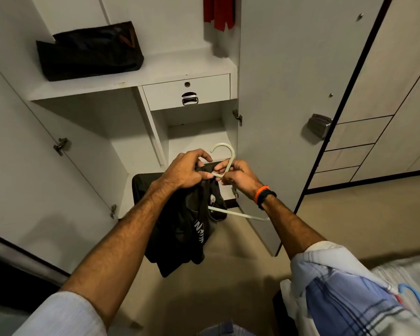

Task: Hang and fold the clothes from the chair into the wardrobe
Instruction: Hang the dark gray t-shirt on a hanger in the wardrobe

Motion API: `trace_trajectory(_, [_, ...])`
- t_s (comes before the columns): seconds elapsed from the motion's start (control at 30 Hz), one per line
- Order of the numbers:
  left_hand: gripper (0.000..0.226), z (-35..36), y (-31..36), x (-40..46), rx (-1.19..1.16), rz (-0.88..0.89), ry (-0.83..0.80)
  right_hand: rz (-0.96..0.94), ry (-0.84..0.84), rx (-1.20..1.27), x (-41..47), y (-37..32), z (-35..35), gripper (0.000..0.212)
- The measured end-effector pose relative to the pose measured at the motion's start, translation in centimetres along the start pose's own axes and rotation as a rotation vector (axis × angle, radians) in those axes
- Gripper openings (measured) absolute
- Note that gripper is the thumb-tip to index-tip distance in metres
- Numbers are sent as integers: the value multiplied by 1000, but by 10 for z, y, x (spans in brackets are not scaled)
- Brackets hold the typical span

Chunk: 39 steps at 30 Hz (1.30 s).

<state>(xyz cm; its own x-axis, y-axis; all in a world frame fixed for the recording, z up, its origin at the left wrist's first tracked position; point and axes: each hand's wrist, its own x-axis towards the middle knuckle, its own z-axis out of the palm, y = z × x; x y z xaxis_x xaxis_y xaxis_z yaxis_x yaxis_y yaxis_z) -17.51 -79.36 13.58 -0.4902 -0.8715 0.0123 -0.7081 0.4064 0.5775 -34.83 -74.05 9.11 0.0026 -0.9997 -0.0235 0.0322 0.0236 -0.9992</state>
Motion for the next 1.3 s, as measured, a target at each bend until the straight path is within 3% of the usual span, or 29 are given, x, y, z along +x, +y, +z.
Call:
trace_trajectory(0.1, [37,-5,-6,-7,29,47,40,167,-124,407,3,1,-11,37])
trace_trajectory(0.13, [32,-7,-8,-9,57,73,47,225,-146,438,5,2,-15,38])
trace_trajectory(0.23, [22,-9,-11,-12,92,115,57,353,-126,85,16,9,-20,26])
trace_trajectory(0.37, [20,-9,-12,-14,104,125,36,466,-282,-214,26,13,-14,18])
trace_trajectory(0.47, [18,-13,-13,-15,85,138,34,409,-368,-345,30,11,-4,17])
trace_trajectory(0.63, [14,-19,-18,-17,70,123,38,333,-371,-466,35,9,6,9])
trace_trajectory(0.7, [14,-19,-20,-17,58,114,47,316,-338,-441,36,10,6,2])
trace_trajectory(0.83, [13,-19,-22,-15,101,87,77,296,-201,-333,36,5,0,32])
trace_trajectory(0.97, [34,-14,-28,-13,220,31,113,155,-6,-434,41,-4,-17,23])
trace_trajectory(1.03, [32,-11,-32,-12,233,21,127,136,3,-449,43,-10,-31,30])
trace_trajectory(1.17, [21,-8,-38,-10,148,25,184,109,-146,-636,36,-22,-60,28])
trace_trajectory(1.3, [14,-6,-36,-6,60,65,258,91,-27,-884,39,-12,-76,20])
